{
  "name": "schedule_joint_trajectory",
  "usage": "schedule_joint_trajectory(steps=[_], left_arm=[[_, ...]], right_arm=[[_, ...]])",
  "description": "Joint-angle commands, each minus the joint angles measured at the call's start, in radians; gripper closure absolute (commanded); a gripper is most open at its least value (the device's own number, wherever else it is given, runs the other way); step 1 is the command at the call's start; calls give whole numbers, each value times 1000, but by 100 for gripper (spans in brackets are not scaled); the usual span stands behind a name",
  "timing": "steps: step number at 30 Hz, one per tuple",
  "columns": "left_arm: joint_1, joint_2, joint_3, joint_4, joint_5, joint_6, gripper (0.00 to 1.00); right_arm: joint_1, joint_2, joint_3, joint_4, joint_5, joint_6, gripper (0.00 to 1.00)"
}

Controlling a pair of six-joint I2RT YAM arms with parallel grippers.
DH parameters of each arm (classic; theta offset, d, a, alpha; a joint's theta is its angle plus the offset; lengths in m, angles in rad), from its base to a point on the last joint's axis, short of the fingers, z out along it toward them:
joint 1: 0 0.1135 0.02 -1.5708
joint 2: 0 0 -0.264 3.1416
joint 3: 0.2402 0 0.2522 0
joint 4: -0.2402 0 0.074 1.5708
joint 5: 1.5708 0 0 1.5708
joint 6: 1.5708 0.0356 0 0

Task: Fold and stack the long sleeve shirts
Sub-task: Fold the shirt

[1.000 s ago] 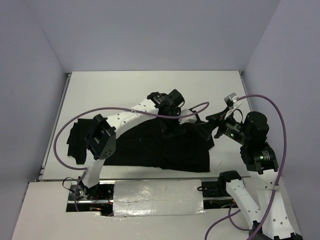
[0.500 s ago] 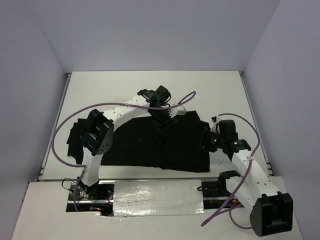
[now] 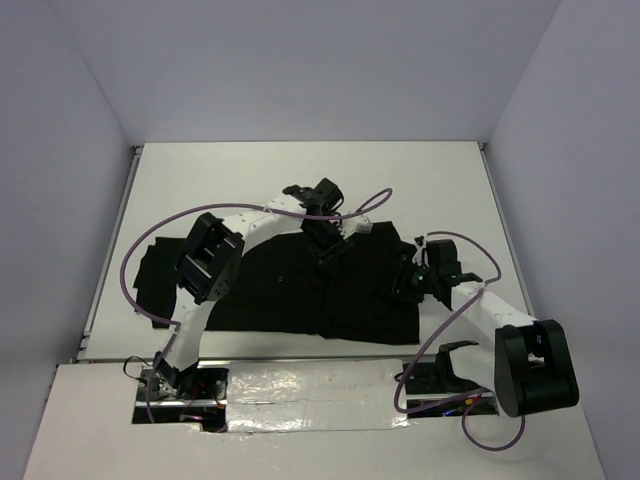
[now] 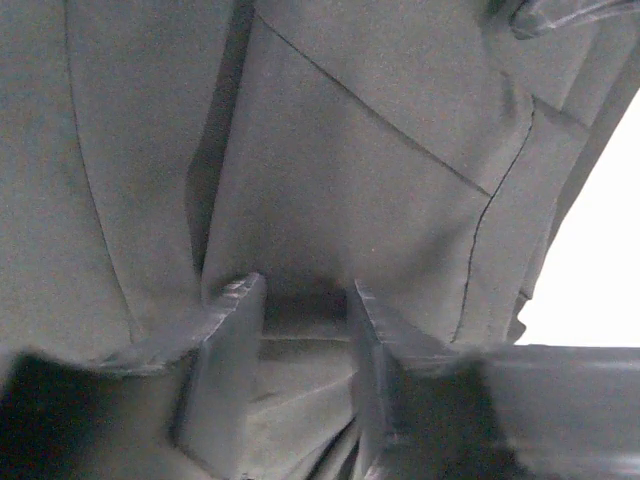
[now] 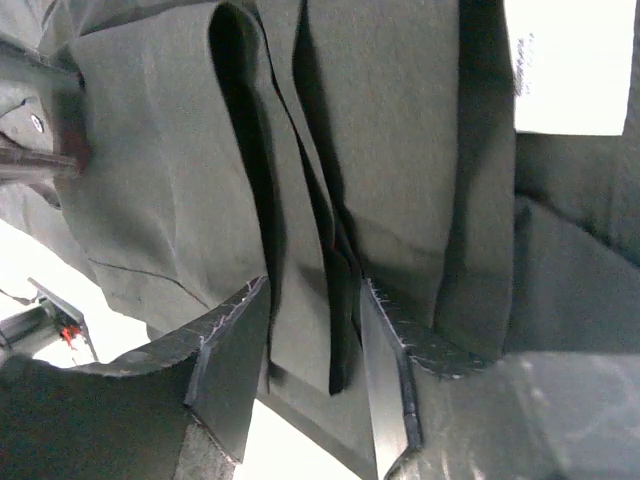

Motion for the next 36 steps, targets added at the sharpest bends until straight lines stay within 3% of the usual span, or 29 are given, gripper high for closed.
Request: schedule_joint_trajectory(steps=[1, 3, 6, 8, 10, 12, 15, 21, 36], left_arm=[[2, 8, -6, 16, 29, 1, 51], [2, 10, -6, 16, 32, 3, 56], [2, 4, -9, 10, 52, 6, 59], [2, -4, -14, 17, 47, 6, 63], [2, -6, -16, 19, 39, 9, 76], [2, -3, -13, 21, 42, 9, 89], [2, 7, 6, 14, 53, 4, 100], [0, -4, 20, 39, 26, -2, 100], [-1, -30, 15, 149, -103, -54, 100]], right_arm=[[-4, 48, -13, 122, -44, -3, 52], [-4, 74, -21, 144, -64, -5, 57], [-4, 83, -22, 152, -79, -9, 82], [-4, 71, -16, 127, -62, -23, 90], [-6, 40, -1, 97, -36, -40, 100], [-4, 4, 4, 69, -5, -44, 100], [-6, -44, 28, 14, 50, -31, 100], [-9, -145, 53, -71, 134, 2, 100], [-13, -109, 31, -46, 133, 0, 100]])
